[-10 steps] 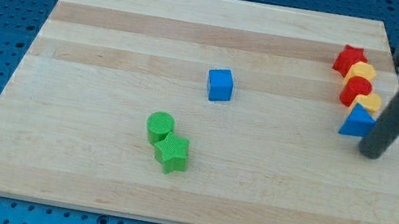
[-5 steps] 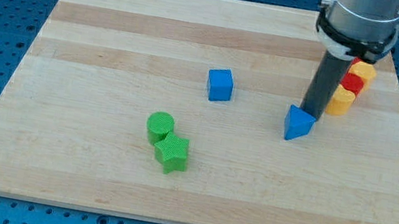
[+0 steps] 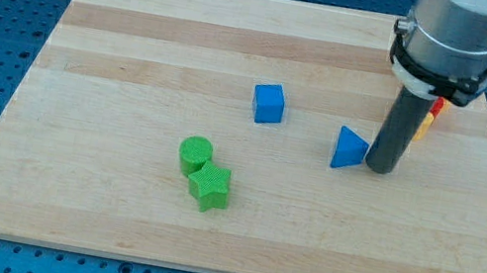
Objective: Push the blue triangle to the right side of the blue cube
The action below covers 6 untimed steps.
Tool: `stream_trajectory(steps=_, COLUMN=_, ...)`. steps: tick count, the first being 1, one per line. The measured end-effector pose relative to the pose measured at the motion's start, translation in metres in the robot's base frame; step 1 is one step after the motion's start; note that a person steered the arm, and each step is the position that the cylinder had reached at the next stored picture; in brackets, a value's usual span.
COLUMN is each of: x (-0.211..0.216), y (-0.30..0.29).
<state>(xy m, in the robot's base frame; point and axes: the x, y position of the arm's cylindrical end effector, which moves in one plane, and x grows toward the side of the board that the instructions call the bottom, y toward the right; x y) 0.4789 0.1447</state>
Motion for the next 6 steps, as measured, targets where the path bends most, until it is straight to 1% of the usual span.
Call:
stream_trajectory(steps=1, x=0.008, y=-0.008)
stream_trajectory(steps=2, x=-0.001, y=-0.036)
stream_trajectory(steps=3, x=-0.028, y=-0.059)
stream_trajectory(steps=4, x=-0.035, y=-0.066)
stream_trajectory(steps=5, x=-0.035, y=-0.049)
stream_trajectory(steps=6, x=-0.048, y=-0.032)
